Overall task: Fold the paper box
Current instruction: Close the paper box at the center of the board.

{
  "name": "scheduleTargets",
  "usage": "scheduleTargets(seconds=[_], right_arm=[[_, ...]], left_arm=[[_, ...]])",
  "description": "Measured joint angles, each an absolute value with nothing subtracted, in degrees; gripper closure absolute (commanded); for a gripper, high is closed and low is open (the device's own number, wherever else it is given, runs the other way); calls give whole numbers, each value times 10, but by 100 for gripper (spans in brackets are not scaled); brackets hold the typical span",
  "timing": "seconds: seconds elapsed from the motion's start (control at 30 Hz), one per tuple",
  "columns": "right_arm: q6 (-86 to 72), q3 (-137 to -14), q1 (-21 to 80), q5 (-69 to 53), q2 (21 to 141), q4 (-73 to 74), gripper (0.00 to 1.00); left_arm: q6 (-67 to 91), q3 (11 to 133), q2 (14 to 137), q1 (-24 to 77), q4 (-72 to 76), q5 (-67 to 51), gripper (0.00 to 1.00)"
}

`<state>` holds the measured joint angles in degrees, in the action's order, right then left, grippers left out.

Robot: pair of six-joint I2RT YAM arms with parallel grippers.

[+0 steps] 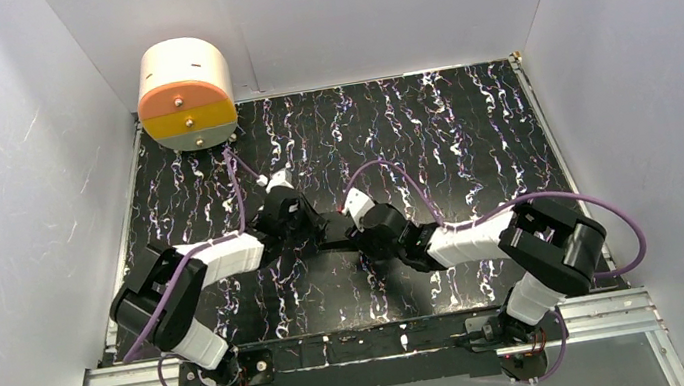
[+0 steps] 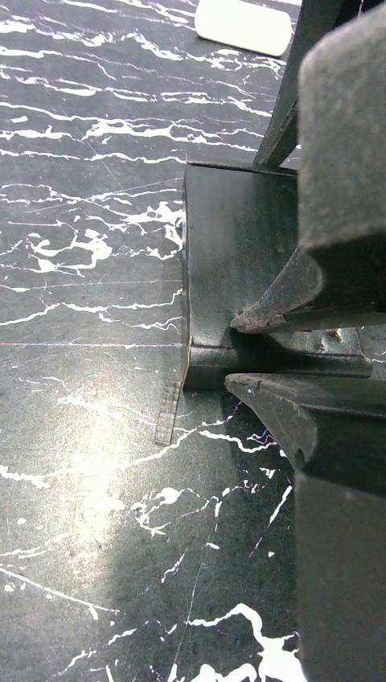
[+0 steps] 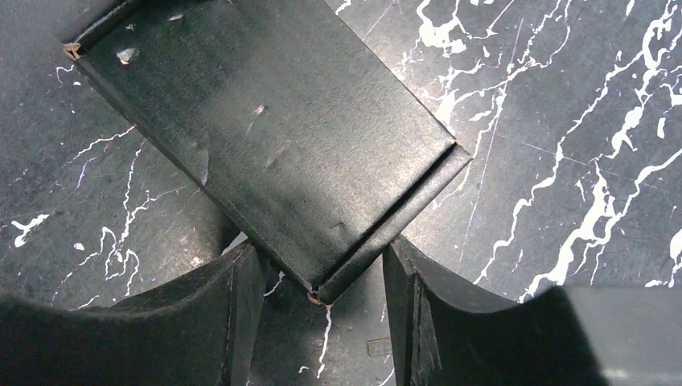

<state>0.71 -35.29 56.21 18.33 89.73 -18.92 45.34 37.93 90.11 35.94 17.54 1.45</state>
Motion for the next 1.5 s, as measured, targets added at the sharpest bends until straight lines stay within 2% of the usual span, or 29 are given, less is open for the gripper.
scheduleTargets(seconds=[0.1, 0.23, 0.4, 0.63, 0.87, 0.93, 1.1, 1.5], right_arm=[[2, -336, 567, 196, 897, -221, 66], [2, -331, 567, 198, 904, -244, 68], [4, -320, 566, 186, 906, -271, 68], [24, -322, 554, 148, 905, -268, 72], [17, -352, 542, 133, 925, -230, 72], [7, -353, 540, 137, 926, -231, 69], [-18, -349, 540, 148, 918, -236, 54], [-43, -320, 541, 143, 884, -227, 42]], left_arm=[[466, 357, 895, 363, 211, 25, 95], [473, 334, 884, 364, 235, 37, 87], [460, 320, 846, 372, 200, 54, 81], [422, 317, 816, 382, 157, 59, 88], [430, 323, 843, 382, 177, 72, 86], [430, 338, 856, 382, 169, 83, 86], [429, 353, 867, 384, 161, 94, 82], [402, 381, 875, 404, 131, 99, 76]])
